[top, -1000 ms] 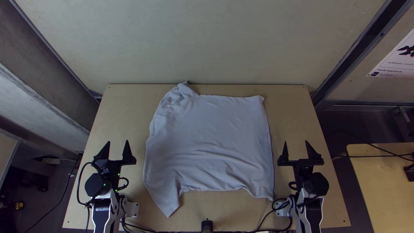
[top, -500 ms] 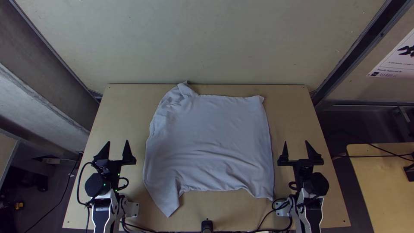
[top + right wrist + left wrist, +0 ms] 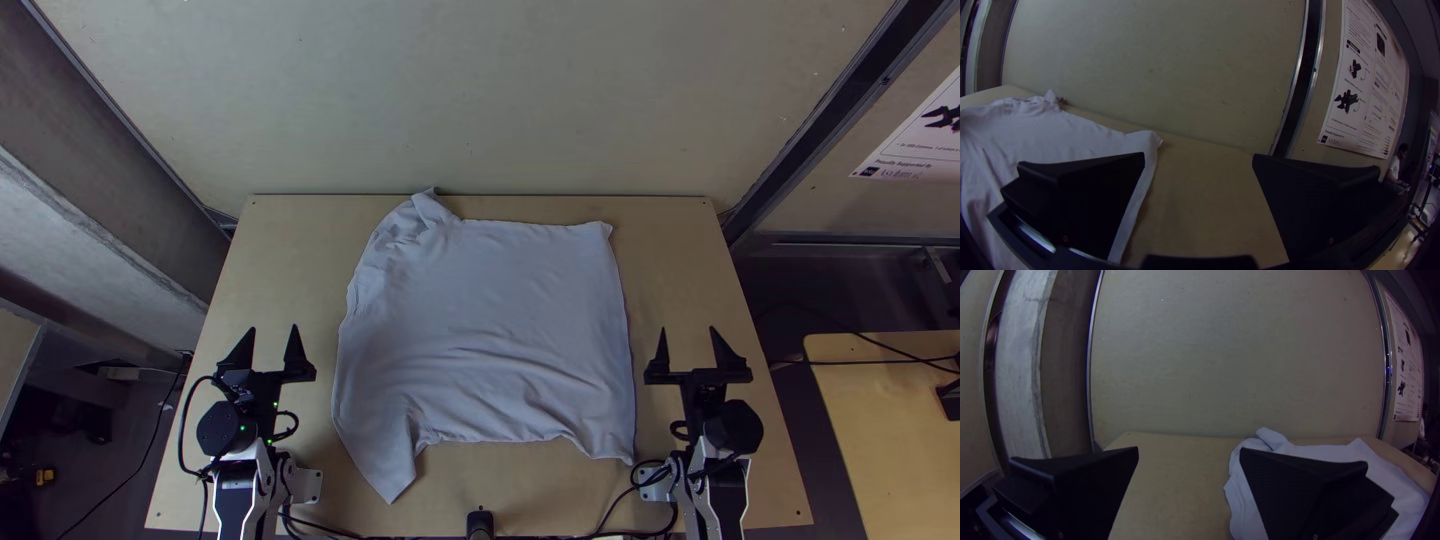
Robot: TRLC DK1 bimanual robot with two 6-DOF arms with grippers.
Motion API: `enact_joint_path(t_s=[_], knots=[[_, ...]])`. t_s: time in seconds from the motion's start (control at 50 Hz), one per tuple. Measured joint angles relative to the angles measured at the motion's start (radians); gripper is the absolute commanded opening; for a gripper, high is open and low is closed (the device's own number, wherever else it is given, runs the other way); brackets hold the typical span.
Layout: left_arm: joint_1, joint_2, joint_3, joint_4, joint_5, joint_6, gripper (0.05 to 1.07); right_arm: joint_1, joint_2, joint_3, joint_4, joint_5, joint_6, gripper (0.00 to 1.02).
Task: Fold the t-shirt
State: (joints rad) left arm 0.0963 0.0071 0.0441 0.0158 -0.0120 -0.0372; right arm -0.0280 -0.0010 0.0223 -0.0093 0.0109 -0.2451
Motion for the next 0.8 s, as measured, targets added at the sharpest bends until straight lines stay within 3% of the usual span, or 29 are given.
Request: enact_joint_path(t_s=[0.46, 0.8], knots=[[0.003, 0.000, 0.001, 0.002, 0.004, -0.015, 1.02, 0.002, 0.000, 0.008, -0.001, 0.000, -0.002, 0.99], [0.004, 0.018, 0.020, 0.081, 0.031, -0.011, 1.02, 0.042, 0.064, 0.157, 0.008, 0.000, 0.009, 0.99]])
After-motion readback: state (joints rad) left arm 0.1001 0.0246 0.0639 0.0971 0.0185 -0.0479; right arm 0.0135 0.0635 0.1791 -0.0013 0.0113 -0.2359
